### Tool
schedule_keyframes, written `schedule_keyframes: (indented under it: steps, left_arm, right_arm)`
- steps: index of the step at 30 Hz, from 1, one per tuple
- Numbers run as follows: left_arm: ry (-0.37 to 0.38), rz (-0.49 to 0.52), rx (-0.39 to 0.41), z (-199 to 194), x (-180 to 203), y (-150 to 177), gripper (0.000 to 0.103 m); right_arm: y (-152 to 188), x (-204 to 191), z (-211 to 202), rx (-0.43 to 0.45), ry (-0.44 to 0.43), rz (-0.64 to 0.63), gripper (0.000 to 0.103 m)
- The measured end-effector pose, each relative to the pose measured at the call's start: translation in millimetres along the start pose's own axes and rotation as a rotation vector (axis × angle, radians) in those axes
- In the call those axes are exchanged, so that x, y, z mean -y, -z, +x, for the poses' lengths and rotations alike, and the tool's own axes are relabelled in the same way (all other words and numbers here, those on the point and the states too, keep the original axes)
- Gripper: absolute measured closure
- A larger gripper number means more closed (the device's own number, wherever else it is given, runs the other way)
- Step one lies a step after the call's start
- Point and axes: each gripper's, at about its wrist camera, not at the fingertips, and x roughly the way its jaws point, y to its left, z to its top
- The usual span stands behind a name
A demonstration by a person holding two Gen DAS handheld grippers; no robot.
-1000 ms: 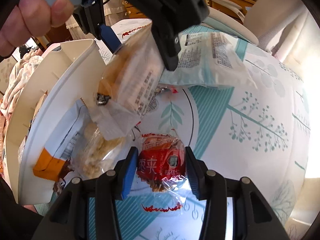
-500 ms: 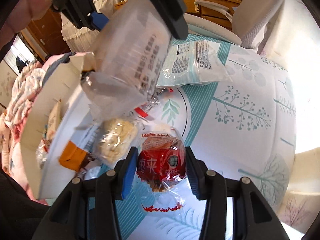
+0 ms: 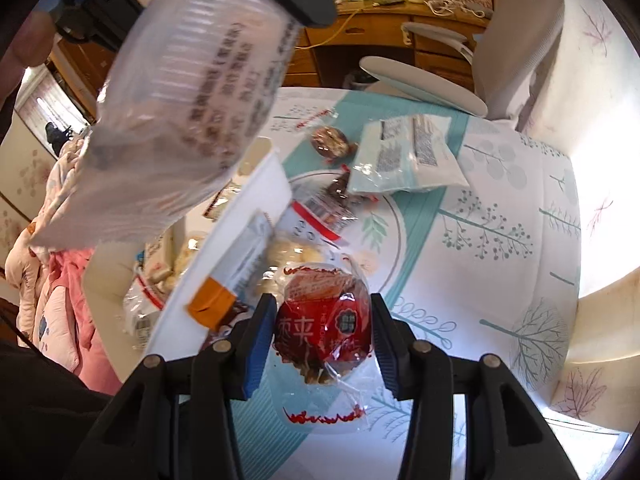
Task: Organize snacks
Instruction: 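Lift both snacks over the tray and open both grippers to drop them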
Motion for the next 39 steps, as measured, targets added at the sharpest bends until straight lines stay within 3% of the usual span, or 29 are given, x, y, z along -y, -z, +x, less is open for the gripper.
schedule_keyframes:
  steps: [9, 21, 29, 39]
  left_arm:
    - [-0.03, -0.067, 0.026, -30, -40, 47, 0.026]
    - [-0.105, -0.149, -0.003, -35, -117, 95, 0.026]
    - [-0.109, -0.16, -0.044, -22, -160, 108, 0.026]
    - [-0.057, -0.132, -0.062, 0, -204, 112, 0.024]
  right_arm:
    - [-5, -39, -9, 0.0, -0.046, -0.051, 0.056]
    - [-11, -92, -1, -0.01, -0.102, -0.068, 0.056]
    - [-21, -120, 12, -0.017, -0.126, -0.04, 0.056]
    - [-33, -145, 42, -0.038, -0.141, 0.031, 0.056]
